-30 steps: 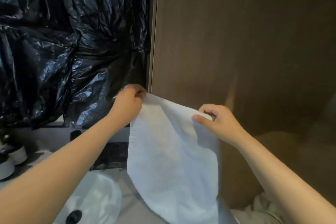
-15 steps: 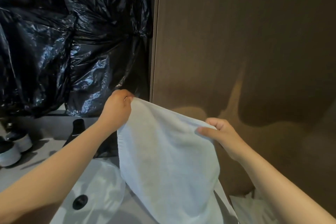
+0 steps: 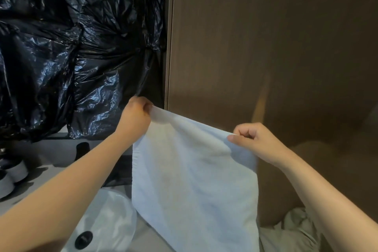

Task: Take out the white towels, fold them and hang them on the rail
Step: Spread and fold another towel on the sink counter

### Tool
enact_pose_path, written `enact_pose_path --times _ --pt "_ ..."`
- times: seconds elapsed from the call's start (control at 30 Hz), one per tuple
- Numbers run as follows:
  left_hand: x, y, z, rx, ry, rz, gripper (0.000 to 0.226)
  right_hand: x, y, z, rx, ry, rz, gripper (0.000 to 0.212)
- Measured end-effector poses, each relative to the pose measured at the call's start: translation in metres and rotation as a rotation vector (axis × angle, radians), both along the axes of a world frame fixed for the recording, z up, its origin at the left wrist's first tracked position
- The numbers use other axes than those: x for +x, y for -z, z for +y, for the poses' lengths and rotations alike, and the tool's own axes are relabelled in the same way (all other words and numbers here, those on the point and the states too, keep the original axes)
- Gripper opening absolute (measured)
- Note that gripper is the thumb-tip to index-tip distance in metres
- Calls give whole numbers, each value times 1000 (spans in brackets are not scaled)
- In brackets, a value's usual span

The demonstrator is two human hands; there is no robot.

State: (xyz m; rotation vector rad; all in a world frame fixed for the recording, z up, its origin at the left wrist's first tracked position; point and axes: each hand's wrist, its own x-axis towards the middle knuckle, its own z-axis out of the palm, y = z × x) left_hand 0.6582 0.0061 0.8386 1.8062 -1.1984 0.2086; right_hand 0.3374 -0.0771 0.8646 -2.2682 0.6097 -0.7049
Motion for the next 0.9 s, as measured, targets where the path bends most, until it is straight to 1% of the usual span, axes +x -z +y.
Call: enact_pose_path --times 0.07,0.13,0.23,0.3,0.4,0.47,0.5,0.53,0.57,0.6,0.63,0.67,0.7,0.73,0.8,0.9 --pt "-7 8 -6 27 16 -21 19 -13 22 -11 -95 117 148 53" --pt "-12 16 -9 62 37 -12 19 -28 47 -20 -104 230 250 56" --pt "-15 22 -12 95 55 -9 21 -38 69 -26 -103 346 263 51" --pt "-16 22 -12 98 59 1 21 -33 66 -25 -152 403 180 48" --pt "-18 14 -11 69 57 8 21 -19 30 -21 -192 448 -87 43" --pt "-19 2 -11 -25 72 -14 20 -8 -6 -13 -197 495 -342 38" --pt "-20 -5 -10 -84 82 -32 19 -2 -20 -8 -235 526 -455 35" --pt "-21 -12 -10 -136 91 -47 17 6 -30 -1 -341 564 -498 31" --pt "-21 -17 -10 -166 97 -57 17 12 -34 4 -511 609 -415 25" --pt "-22 -19 -8 -161 98 -62 16 18 -30 7 -679 639 -201 17" --pt "-24 -16 -5 -128 96 -61 16 25 -20 9 -753 614 64 12" --pt "-26 -10 -1 -75 94 -53 17 28 -8 9 -691 584 303 12" --pt "-28 -2 2 -21 89 -26 18 29 4 8 -559 558 453 15" --pt "-29 6 6 18 77 17 20 27 16 6 -451 537 493 23" --pt "-32 13 14 32 64 109 21 25 30 4 -341 499 366 36" --pt "-43 4 24 42 188 129 11 30 33 11 -214 397 120 42"
